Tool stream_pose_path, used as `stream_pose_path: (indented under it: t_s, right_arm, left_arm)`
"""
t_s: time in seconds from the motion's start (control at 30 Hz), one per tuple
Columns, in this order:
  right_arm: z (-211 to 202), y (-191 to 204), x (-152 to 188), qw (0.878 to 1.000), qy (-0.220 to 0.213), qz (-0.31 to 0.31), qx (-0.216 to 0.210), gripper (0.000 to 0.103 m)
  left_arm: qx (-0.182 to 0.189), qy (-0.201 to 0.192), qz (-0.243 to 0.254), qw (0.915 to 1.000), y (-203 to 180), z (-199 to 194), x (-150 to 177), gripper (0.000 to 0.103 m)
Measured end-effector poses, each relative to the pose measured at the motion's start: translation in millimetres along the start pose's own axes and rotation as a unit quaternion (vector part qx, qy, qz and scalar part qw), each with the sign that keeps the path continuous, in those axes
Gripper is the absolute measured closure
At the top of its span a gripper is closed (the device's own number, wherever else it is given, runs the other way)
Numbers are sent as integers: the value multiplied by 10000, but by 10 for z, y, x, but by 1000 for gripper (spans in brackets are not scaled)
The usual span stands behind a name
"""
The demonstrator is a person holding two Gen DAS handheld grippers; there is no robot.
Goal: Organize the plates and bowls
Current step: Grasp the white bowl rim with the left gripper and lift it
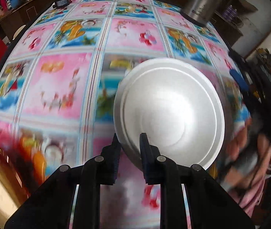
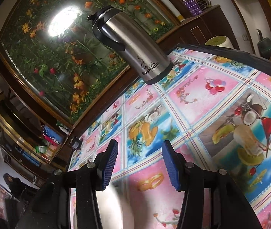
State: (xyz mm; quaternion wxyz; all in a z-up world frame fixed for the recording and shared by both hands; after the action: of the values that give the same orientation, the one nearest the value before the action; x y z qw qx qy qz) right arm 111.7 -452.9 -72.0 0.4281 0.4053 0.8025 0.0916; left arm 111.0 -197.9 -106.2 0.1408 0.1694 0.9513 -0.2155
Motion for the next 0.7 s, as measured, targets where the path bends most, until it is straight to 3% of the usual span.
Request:
stream_pose_path:
  t_s: [0.13,0.33,0.7]
  right_arm:
    - [-170,61,56,9985,-338,-402,132,52]
    - [-621,106,165,9947,-785,-660,-105,52]
    - [-921,-112,342,9931,-828,-816,139,52]
  left_arm:
    - [91,12,88,9999,51,-241,376,86]
    - [214,-187,166,9995,156,-499,663,86]
    - [438,-351,254,9981,112,-548,721,86]
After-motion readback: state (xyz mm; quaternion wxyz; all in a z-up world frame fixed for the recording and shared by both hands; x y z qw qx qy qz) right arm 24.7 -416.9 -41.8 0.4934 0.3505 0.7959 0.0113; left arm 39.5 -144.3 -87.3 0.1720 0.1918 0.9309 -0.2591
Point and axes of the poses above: each gripper's, at about its wrist camera, not at the fingertips, and z roughly the way its jaws point, y to its left, x to its underside, the point moved 3 cm from there along z, roughly the way its jaws point, and after that the axes turned 14 degrees about x, right-handed, at the moved point
